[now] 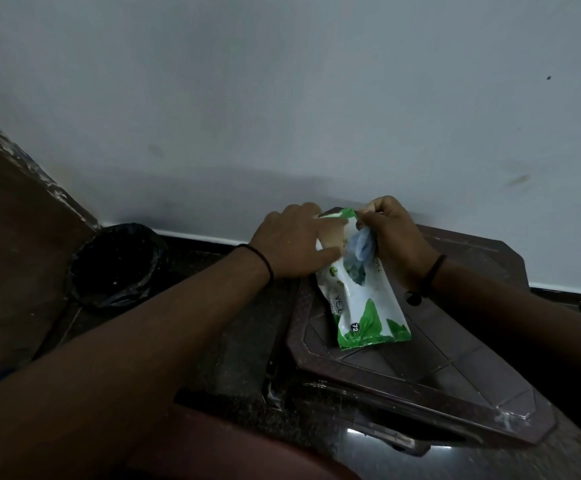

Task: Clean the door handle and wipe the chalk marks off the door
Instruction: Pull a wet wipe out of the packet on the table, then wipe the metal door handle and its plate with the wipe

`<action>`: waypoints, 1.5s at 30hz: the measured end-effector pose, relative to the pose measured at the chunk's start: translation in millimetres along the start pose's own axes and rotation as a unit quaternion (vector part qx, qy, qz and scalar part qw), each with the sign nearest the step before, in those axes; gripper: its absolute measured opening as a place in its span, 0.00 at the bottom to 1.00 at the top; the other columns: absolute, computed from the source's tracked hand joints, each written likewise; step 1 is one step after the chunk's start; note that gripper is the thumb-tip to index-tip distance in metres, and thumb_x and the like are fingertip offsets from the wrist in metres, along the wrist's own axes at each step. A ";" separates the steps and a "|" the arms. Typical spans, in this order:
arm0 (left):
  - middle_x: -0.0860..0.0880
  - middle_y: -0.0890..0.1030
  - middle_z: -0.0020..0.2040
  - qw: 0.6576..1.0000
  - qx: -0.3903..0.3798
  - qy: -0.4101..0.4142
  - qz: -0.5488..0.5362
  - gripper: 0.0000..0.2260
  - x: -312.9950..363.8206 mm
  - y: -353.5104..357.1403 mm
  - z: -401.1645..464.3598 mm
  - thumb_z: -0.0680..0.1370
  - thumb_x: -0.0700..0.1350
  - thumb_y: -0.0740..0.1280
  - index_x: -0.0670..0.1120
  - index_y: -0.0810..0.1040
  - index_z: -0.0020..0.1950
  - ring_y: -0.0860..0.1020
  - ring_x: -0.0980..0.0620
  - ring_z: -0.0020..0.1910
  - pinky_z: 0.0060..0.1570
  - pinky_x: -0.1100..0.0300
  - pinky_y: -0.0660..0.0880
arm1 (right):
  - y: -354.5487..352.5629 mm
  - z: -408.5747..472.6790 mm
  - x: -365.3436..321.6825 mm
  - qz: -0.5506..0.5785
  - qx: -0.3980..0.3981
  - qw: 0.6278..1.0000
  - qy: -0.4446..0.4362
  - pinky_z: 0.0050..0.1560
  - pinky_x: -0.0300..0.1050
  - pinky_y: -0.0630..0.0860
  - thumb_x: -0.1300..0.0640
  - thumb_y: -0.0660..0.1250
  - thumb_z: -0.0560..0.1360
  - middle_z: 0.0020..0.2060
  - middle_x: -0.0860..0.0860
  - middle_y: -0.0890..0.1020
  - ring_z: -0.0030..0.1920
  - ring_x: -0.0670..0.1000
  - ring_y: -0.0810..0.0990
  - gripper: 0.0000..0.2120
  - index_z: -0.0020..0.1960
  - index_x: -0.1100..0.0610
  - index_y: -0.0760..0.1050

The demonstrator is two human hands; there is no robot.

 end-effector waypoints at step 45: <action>0.42 0.72 0.29 0.726 0.398 -0.307 -0.469 0.10 -263.3 -203.0 -272.1 0.79 0.44 0.68 0.41 0.75 0.41 0.66 0.51 0.19 0.21 0.64 0.64 | 389.2 -49.7 -170.3 -0.060 -0.330 0.928 -0.162 0.28 0.41 0.74 0.61 0.71 0.74 0.34 0.59 0.79 0.26 0.50 0.76 0.09 0.49 0.68 0.77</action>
Point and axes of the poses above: each hand's wrist, its own z-axis towards the middle knuckle, its own y-axis out of the palm, x = y × z, the point moved 9 cm from there along z, towards the middle knuckle
